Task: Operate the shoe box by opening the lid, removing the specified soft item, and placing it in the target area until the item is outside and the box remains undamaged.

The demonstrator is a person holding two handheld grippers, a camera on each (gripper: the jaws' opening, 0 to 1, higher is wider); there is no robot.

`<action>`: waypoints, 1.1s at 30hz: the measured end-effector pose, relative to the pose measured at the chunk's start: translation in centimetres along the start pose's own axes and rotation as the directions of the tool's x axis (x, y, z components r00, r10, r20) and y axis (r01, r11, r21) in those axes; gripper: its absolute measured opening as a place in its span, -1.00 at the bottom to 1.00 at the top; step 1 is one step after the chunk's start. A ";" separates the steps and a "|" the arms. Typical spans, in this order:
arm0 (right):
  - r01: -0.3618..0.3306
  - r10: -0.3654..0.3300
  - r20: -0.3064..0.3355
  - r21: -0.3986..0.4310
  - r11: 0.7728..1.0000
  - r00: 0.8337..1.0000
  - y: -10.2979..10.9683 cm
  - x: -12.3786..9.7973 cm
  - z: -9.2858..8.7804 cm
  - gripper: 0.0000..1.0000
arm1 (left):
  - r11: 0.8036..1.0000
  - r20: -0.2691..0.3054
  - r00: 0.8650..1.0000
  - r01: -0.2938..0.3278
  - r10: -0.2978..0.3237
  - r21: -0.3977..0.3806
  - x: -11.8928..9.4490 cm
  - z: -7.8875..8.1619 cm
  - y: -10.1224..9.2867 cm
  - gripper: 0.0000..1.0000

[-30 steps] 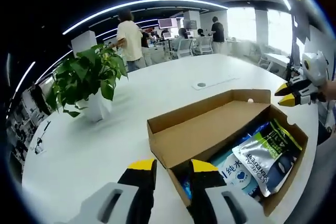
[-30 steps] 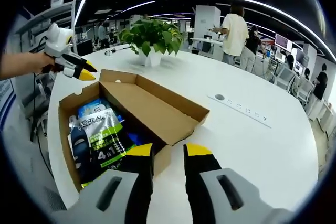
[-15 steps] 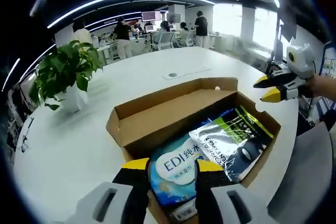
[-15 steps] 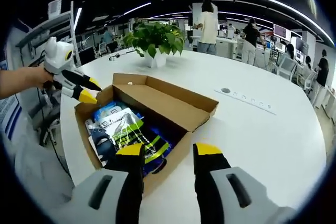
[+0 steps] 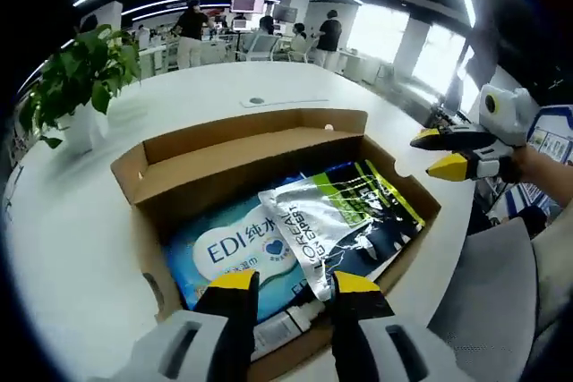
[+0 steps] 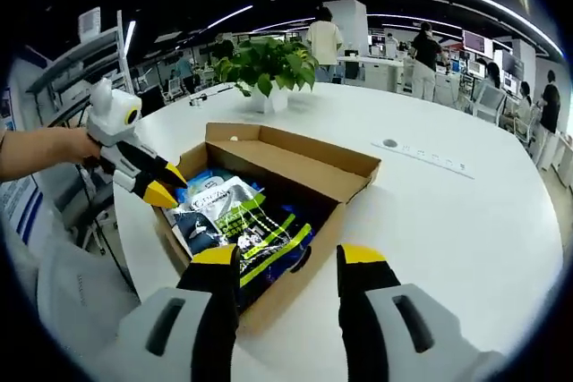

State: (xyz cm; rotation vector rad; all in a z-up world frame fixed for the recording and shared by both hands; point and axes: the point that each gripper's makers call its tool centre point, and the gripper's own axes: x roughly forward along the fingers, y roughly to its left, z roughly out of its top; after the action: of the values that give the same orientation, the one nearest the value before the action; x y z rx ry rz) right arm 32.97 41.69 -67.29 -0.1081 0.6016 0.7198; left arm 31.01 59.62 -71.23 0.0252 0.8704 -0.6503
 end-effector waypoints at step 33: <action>-0.070 0.071 -0.016 0.029 0.997 0.997 3.2 1.8 -0.9 -0.28 | 0.950 0.029 0.991 0.134 -0.131 -0.282 0.2 -0.5 -1.3 -1.00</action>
State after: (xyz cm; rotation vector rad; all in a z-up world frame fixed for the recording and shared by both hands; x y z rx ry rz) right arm 31.51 44.88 -68.70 -0.0669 0.6347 0.7791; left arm 30.05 58.59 -71.39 -0.2971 0.9550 -0.6445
